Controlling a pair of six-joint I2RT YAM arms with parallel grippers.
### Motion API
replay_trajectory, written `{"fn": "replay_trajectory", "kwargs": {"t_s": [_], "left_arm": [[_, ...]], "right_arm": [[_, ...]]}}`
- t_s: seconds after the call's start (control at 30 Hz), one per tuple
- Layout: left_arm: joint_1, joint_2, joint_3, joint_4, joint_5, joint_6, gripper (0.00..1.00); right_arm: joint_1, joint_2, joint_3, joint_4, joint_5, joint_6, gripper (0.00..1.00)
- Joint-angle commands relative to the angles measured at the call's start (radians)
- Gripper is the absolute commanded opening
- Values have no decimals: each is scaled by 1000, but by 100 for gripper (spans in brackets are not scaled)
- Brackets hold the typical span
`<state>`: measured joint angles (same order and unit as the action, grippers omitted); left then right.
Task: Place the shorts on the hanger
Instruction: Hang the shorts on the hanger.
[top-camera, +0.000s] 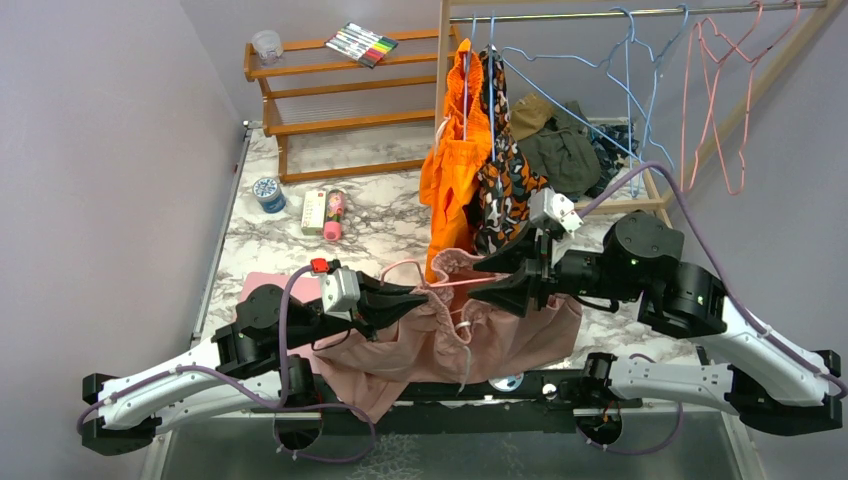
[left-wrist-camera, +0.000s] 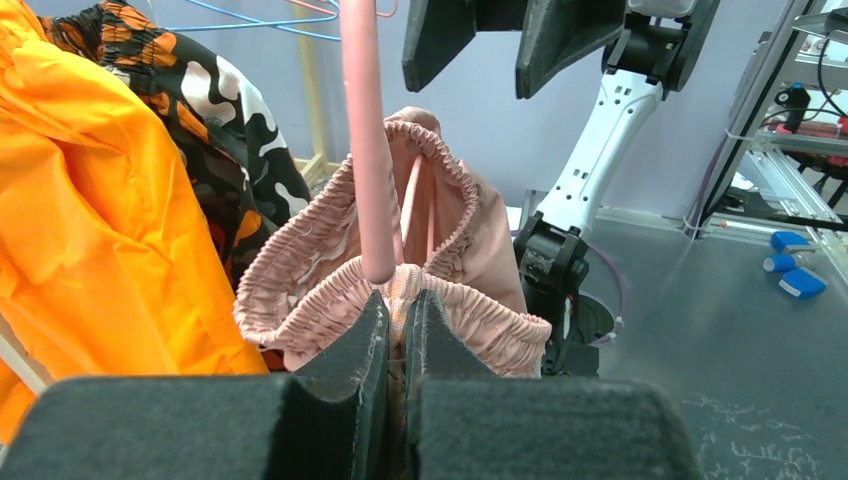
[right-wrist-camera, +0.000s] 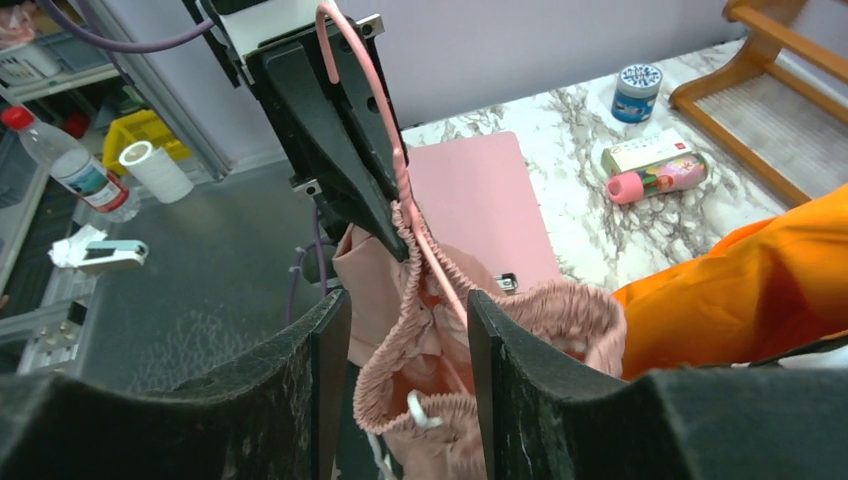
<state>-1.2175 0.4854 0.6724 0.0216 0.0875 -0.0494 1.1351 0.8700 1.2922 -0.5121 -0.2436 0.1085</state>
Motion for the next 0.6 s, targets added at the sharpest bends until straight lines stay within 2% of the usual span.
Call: {"fn": "replay_trajectory", "kwargs": {"t_s": [0.0, 0.57], "left_arm": [[2, -4, 24, 86, 42, -22, 0], [2, -4, 23, 69, 69, -26, 0]], "right_arm": [[4, 34, 21, 53, 13, -51, 50], [3, 78, 16, 110, -41, -75, 54]]}}
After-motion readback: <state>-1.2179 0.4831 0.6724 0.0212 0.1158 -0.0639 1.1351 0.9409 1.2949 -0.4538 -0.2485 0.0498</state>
